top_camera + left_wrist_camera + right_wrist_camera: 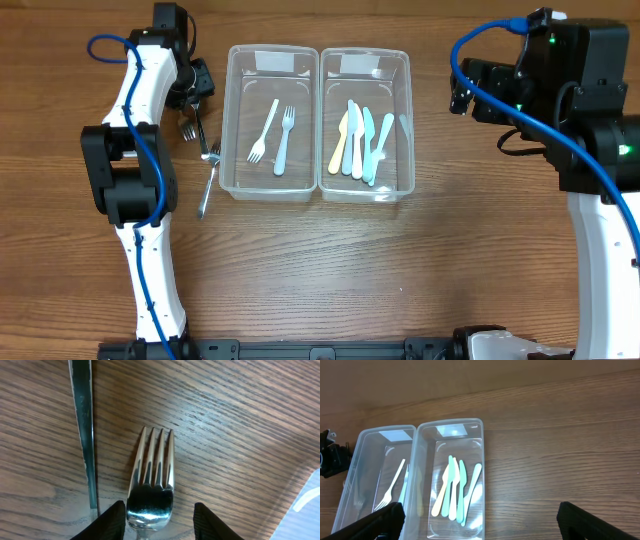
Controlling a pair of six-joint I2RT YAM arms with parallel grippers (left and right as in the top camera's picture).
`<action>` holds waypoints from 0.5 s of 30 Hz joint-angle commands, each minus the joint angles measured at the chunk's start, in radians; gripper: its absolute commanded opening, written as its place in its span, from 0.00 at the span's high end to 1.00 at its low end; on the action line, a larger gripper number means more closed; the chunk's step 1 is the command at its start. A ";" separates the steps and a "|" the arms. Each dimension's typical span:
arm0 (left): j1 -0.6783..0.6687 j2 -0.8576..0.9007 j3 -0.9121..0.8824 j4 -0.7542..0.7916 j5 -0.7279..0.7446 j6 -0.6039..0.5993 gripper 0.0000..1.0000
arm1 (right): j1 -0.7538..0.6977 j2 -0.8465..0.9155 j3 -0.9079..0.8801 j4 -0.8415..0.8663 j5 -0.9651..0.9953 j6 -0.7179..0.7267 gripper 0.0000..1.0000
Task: Pack container
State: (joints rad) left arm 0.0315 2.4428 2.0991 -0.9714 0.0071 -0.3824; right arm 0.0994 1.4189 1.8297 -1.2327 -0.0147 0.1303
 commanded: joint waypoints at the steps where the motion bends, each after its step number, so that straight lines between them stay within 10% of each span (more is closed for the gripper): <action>1: -0.004 0.032 0.008 -0.003 -0.018 0.021 0.56 | -0.003 0.002 0.004 0.003 0.014 -0.004 0.00; 15: -0.004 0.039 0.008 -0.030 -0.052 0.089 0.60 | -0.003 0.002 0.004 0.003 0.014 -0.004 0.00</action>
State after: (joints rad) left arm 0.0315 2.4439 2.0991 -0.9878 -0.0051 -0.3431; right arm 0.0998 1.4189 1.8297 -1.2331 -0.0147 0.1299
